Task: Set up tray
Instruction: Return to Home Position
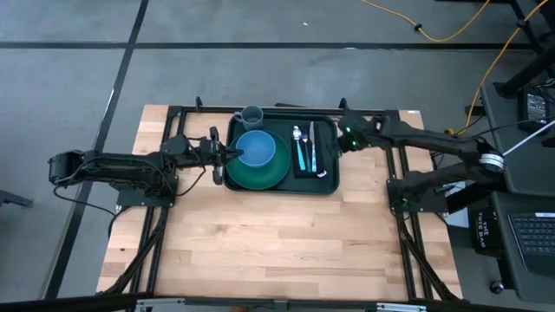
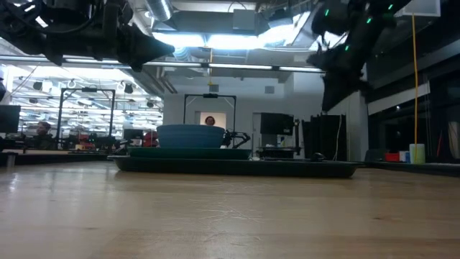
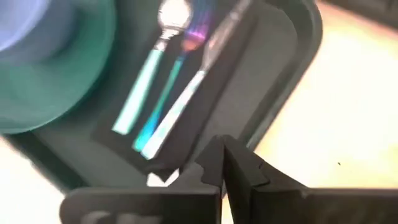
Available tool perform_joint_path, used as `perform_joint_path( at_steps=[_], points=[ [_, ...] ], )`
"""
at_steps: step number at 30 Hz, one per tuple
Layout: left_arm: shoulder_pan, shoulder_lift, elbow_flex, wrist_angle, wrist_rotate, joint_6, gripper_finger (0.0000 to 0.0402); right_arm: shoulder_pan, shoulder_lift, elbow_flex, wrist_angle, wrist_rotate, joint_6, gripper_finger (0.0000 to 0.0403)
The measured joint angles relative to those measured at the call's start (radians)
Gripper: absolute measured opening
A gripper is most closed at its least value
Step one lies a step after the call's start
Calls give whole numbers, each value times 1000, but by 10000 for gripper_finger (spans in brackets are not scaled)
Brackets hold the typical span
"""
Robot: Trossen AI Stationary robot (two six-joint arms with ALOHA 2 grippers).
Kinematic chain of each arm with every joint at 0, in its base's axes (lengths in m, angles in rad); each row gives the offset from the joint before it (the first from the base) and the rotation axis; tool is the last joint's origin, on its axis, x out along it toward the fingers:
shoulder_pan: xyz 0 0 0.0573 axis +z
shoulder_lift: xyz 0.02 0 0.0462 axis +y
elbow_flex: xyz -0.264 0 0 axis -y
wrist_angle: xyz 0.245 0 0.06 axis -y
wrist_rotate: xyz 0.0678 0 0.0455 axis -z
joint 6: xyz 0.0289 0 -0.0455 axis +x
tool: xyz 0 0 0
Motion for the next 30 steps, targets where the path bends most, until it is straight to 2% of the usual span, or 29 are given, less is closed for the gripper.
perform_joint_path(
  at_steps=[7, 15, 18, 23, 27, 30],
  points=[
    [72, -89, -51, 12, 48, -26, 2, 264, -103, 0, 5, 234, 54, 6],
    [161, -283, -188, 15, 71, -99, 1, 508, -99, 1, 107, 528, 55, 4],
    [183, -354, -225, 11, 74, -111, 3, 565, -100, 1, 172, 580, 11, 5],
    [211, -465, -232, -100, 129, -113, 1, 634, -100, -8, 249, 634, -24, 3],
    [229, -568, -232, -162, 135, -118, 2, 695, -100, -64, 311, 728, -21, 5],
    [237, -657, -232, -255, 166, -127, 1, 735, -100, -133, 391, 757, -16, 7]
  ],
)
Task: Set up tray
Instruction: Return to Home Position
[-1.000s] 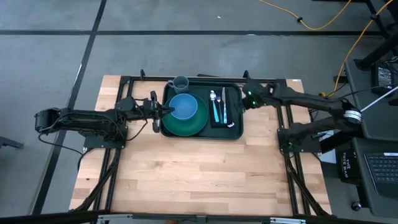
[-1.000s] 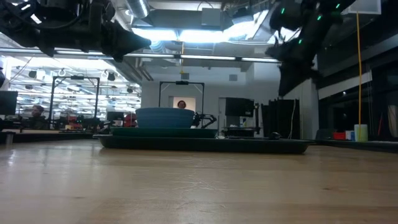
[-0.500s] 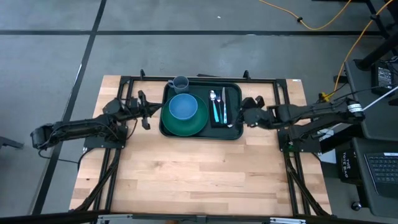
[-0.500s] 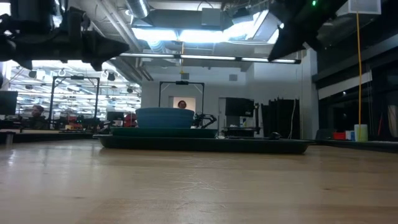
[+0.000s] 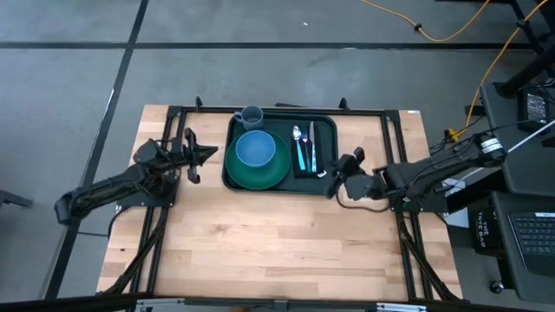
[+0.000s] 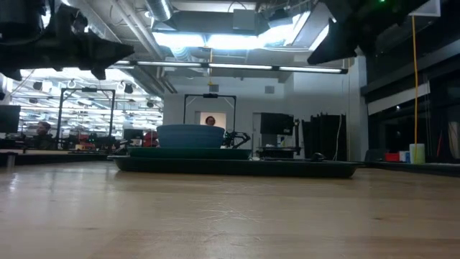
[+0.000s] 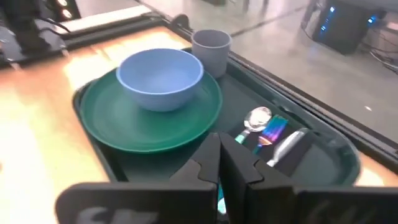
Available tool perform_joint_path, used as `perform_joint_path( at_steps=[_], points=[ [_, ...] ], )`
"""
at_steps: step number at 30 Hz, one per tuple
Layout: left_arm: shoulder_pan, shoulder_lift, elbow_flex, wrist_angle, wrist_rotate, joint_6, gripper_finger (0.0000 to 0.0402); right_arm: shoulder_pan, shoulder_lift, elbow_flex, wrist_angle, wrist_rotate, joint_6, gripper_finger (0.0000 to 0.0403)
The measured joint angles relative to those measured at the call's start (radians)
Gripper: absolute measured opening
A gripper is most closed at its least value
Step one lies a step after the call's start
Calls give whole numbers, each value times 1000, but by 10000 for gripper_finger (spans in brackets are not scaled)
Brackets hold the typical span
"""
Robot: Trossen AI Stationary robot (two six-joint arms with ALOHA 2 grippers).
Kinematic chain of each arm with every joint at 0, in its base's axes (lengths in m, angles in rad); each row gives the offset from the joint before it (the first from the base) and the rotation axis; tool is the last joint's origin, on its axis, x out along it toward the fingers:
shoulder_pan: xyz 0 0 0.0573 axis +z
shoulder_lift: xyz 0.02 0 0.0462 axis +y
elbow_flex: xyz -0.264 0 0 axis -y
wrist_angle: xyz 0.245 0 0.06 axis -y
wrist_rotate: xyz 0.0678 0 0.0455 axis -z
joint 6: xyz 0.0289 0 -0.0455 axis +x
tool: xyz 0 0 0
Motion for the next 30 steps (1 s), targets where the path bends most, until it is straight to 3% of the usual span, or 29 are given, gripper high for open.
perform_joint_path(
  at_steps=[7, 21, 30],
  points=[
    [4, -206, 0, -230, -3, -24, 1, 44, 0, -103, 223, 19, -110, 8],
    [-30, -205, 0, -284, -11, 16, 2, 138, -83, -116, 341, 19, -368, 9],
    [-144, -205, 0, -306, -130, 25, 2, 169, -152, -351, 746, -4, -577, 9]
  ],
)
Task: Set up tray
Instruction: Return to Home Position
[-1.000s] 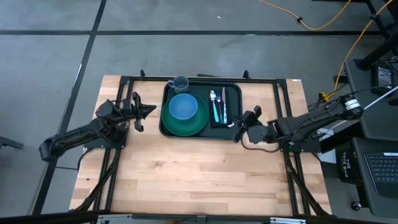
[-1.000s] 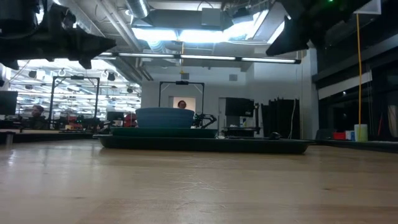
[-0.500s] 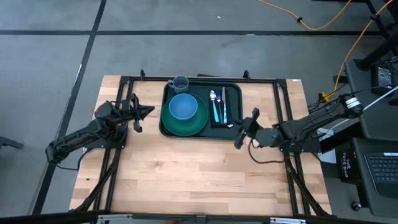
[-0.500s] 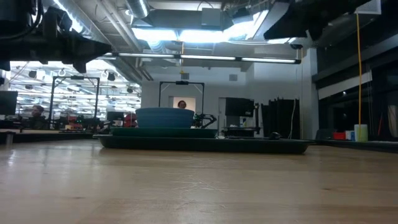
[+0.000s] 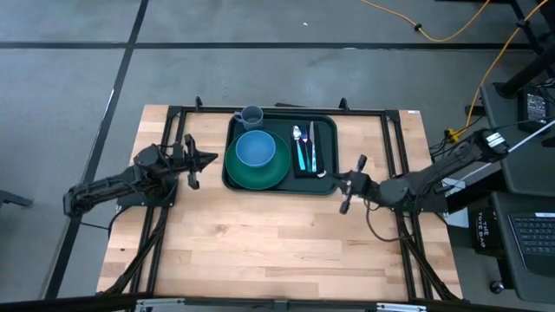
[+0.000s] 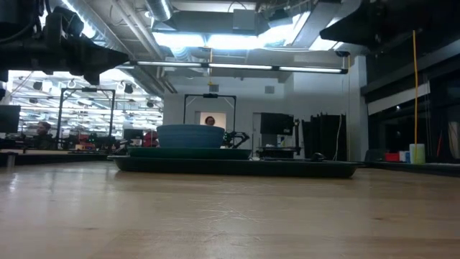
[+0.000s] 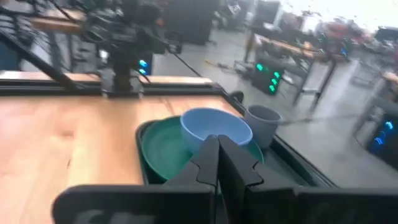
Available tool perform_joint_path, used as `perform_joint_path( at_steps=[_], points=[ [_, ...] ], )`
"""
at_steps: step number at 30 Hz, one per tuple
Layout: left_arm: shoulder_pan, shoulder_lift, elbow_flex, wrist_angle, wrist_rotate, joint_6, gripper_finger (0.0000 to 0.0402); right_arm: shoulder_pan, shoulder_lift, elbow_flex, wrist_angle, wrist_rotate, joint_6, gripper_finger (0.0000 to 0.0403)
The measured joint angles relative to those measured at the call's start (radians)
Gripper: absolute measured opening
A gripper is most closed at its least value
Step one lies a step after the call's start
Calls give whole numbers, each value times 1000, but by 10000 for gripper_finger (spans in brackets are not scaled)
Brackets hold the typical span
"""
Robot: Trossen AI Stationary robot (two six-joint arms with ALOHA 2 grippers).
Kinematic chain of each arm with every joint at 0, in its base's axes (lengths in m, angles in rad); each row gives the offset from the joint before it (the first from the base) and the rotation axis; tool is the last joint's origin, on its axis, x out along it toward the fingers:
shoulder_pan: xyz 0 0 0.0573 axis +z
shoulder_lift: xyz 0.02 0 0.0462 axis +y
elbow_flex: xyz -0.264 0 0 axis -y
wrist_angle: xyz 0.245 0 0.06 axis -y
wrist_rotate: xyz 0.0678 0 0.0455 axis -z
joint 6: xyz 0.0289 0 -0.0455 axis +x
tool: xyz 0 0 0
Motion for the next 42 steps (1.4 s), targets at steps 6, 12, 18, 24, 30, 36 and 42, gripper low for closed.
perform_joint_path(
  at_steps=[6, 12, 18, 24, 30, 36, 42],
  points=[
    [-42, 0, 0, 3, -61, 17, 2, 0, -157, -126, 56, -89, -33, 9],
    [-46, 0, 0, 3, -83, 19, 1, -1, -386, -275, 50, -177, -49, 9],
    [-46, 0, 0, 3, -133, 44, 4, -3, -599, -373, -22, -247, -63, 9],
    [-46, 0, 0, 3, -128, 25, 4, -17, -784, -361, -232, -310, -121, 5],
    [-46, 0, 0, 2, -128, -53, 2, -67, -936, -359, -365, -468, -133, 5],
    [-46, 0, 0, 2, -128, -78, 8, -101, -1004, -359, -439, -563, -135, 6],
    [-46, 0, 0, 1, -127, -70, 6, -102, -1003, -403, -430, -674, -108, 6]
  ],
)
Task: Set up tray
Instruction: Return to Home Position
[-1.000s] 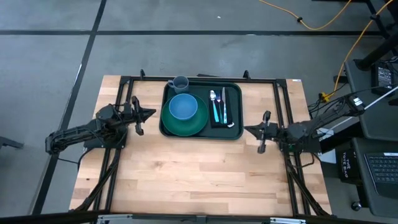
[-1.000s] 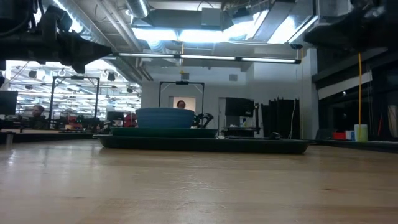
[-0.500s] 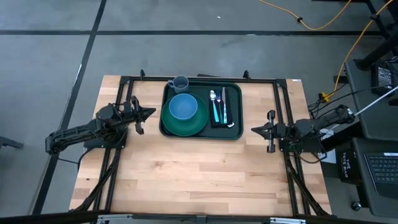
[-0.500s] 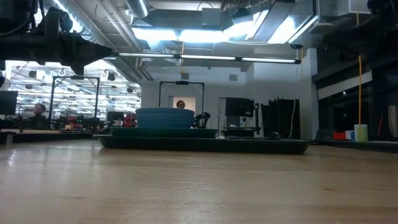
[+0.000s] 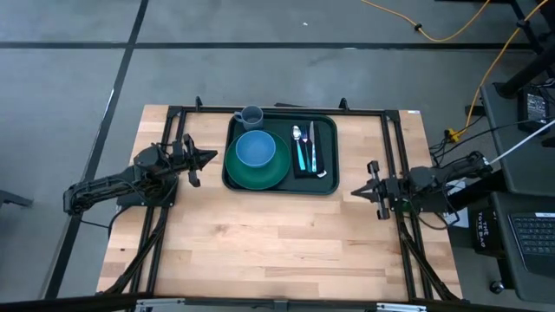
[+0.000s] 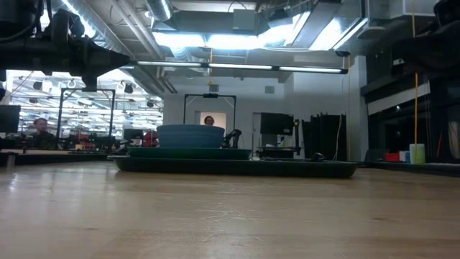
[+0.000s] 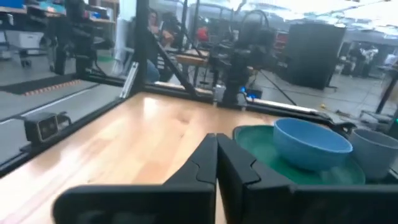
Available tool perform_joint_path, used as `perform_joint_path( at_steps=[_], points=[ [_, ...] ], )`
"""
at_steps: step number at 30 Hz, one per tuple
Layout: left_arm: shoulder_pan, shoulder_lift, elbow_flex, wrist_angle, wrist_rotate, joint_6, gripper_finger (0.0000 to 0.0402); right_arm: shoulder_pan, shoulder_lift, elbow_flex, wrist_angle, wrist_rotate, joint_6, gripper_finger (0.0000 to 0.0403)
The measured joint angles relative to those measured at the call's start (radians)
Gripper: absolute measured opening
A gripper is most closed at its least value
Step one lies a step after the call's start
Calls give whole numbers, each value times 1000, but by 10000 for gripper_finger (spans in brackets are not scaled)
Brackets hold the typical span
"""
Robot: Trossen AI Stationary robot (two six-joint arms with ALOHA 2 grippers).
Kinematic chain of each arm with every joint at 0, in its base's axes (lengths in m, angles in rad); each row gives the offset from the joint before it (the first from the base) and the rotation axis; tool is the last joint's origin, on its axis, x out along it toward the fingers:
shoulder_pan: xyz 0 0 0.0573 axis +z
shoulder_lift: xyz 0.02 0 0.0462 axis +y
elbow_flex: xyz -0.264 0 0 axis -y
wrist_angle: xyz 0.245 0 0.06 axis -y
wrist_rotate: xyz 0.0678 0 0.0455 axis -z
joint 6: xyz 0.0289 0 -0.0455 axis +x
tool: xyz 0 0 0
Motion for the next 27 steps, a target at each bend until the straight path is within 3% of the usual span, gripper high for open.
perform_joint_path(
  at_steps=[6, 27],
  points=[
    [0, 0, 0, -1, 1, 0, 8, -6, 0, -6, 62, 10, -51, 6],
    [0, 2, 0, -1, 0, 1, 8, -18, 8, -7, 25, 25, 108, 6]
  ],
)
